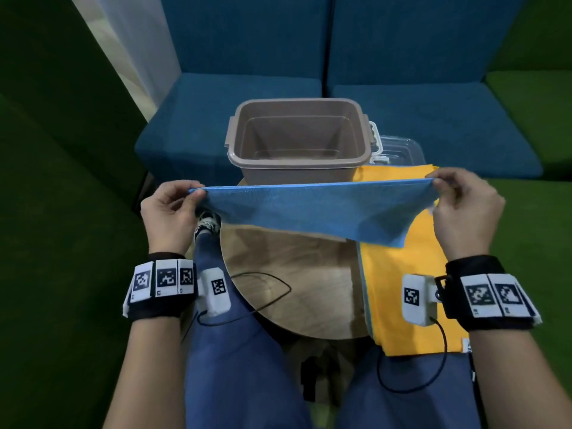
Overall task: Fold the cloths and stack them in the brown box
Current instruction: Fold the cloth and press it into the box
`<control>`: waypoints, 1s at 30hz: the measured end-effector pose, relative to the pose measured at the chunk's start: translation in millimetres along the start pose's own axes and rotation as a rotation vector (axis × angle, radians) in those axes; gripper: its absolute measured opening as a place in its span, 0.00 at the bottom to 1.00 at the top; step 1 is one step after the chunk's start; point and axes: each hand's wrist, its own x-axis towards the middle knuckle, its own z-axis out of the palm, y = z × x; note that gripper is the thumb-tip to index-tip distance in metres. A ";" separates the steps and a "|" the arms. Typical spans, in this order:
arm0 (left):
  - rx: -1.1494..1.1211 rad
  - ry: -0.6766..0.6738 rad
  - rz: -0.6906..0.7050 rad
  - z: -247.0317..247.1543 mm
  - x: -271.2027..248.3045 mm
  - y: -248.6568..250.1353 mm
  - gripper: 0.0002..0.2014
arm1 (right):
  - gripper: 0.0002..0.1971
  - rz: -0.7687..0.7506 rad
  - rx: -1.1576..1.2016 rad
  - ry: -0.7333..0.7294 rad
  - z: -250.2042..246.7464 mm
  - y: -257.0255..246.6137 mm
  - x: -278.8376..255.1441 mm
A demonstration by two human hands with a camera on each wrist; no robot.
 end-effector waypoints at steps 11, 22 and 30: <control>-0.020 -0.009 -0.020 11.6 24.4 -4.9 0.14 | 0.08 0.013 0.263 -0.030 27.6 -19.7 5.0; 0.161 -0.519 -0.136 -8.5 -22.5 -62.4 0.18 | 0.11 -0.006 -0.172 -0.471 -1.3 48.1 -37.8; 0.425 -0.719 -0.260 -24.8 -62.1 -112.3 0.13 | 0.16 0.063 -0.357 -0.696 -1.9 63.0 -82.4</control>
